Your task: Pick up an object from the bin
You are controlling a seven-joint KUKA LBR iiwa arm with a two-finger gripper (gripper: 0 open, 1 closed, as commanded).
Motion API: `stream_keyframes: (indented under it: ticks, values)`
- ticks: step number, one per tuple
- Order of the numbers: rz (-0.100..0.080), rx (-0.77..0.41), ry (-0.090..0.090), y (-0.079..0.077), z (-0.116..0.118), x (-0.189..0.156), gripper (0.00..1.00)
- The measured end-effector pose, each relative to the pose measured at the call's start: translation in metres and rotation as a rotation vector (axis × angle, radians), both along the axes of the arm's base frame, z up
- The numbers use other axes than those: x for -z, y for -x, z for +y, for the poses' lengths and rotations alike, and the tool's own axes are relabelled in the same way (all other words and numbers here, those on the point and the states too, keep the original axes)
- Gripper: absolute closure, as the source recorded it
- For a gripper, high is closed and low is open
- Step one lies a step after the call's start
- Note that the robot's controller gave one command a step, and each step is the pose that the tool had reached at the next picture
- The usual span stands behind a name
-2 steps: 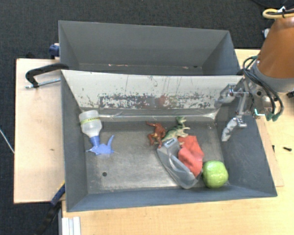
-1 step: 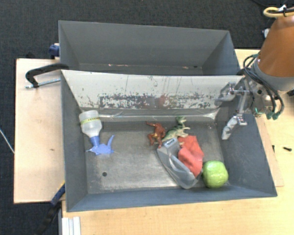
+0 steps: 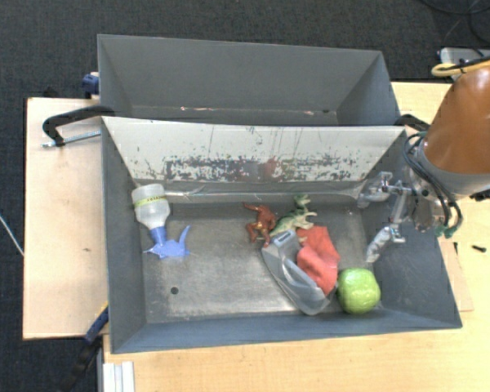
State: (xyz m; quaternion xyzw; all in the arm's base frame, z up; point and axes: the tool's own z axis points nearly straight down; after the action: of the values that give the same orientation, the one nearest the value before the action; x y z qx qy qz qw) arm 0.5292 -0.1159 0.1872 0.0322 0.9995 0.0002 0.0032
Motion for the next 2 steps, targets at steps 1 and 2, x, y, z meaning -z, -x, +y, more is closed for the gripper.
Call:
stream_keyframes:
  ticks: [1,2]
  values:
    - [0.005,-0.069,0.0,-0.007,-0.029,0.04,0.0]
    - [0.004,-0.197,0.001,0.007,-0.034,0.065,0.0]
